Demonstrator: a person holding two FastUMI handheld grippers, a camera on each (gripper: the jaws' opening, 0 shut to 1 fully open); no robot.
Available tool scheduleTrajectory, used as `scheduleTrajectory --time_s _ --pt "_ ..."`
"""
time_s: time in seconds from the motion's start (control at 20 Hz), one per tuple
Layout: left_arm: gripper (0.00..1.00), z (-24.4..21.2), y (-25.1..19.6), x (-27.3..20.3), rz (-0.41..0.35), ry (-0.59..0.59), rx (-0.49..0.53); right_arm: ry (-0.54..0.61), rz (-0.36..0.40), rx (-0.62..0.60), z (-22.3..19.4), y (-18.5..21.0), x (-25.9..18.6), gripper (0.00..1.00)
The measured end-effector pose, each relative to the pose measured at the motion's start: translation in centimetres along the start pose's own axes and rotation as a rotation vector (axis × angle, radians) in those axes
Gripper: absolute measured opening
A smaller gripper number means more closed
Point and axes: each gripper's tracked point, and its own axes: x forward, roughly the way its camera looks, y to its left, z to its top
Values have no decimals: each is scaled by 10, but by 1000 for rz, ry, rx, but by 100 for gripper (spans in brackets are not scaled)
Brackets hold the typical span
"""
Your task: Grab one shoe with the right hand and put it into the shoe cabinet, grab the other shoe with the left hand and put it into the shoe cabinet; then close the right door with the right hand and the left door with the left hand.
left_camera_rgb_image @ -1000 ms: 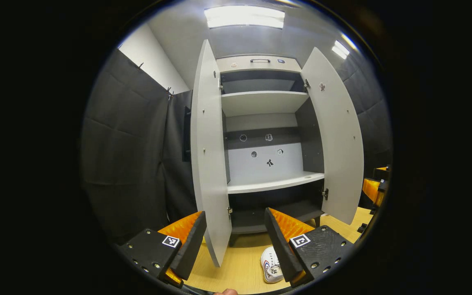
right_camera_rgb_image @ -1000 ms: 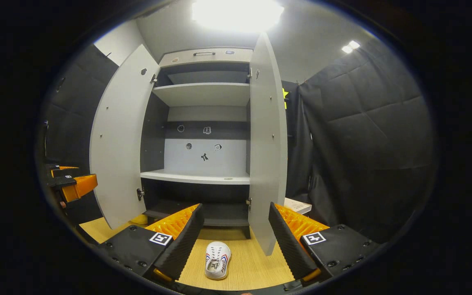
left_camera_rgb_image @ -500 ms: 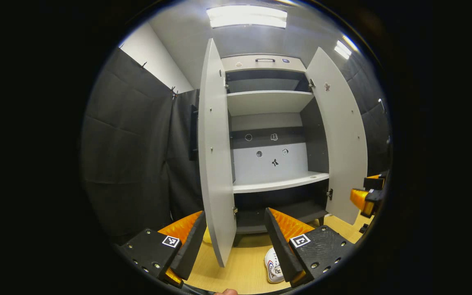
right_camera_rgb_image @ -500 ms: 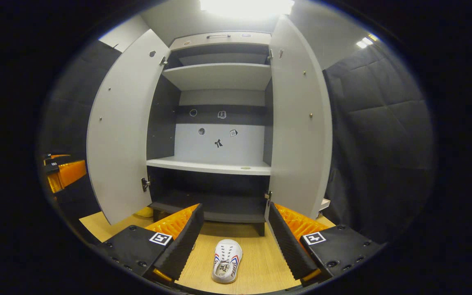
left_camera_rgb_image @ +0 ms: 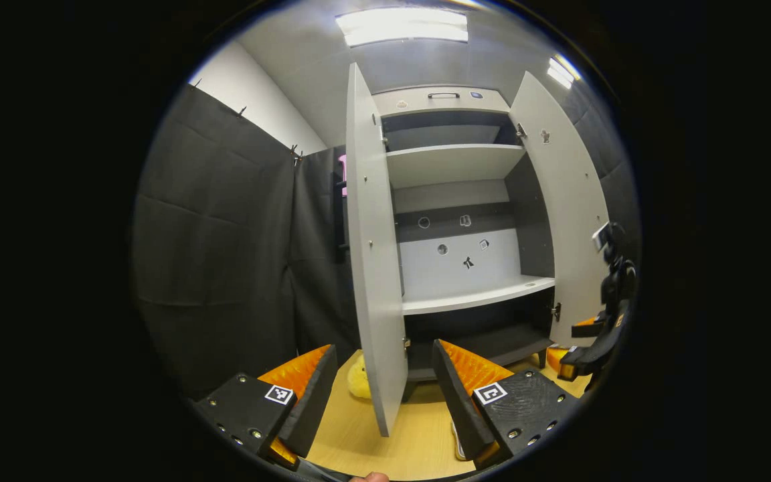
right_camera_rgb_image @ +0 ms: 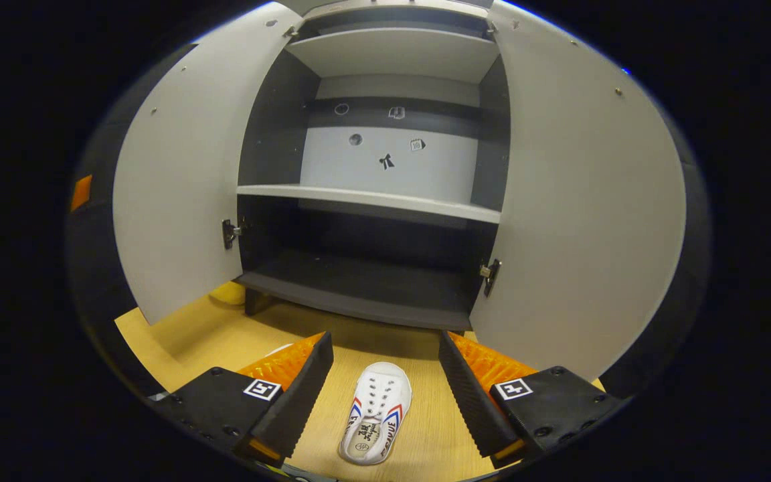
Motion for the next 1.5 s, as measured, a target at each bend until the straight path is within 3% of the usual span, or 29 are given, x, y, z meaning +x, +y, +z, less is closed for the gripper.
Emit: scheduleTrajectory --time_s 0.4,0.65,0.85,1.0,1.25,1.3,1.35,1.4,1.45,1.5 --pt "78 -10 28 -4 72 38 19 251 55 -32 -79 16 51 99" --pt "78 -17 34 -3 98 62 38 414 118 8 -125 37 64 99" --pt "78 -16 37 -4 110 61 42 477 120 5 -144 42 70 99" --pt "78 -16 38 -4 112 57 42 521 121 -6 -155 45 73 81" --pt "78 -14 37 -4 109 54 36 572 83 -144 -164 46 76 81" --pt "78 -15 37 -4 108 53 33 566 31 -192 -164 36 77 75" --pt "78 -14 37 -4 106 51 31 558 17 -193 -164 34 82 62" --pt "78 -13 36 -5 105 50 31 552 1 -190 -163 31 84 31" --pt "78 -13 36 -6 104 49 30 552 3 -175 -160 32 78 35" --pt "78 -13 36 -6 101 48 29 560 25 -160 -160 34 76 32"
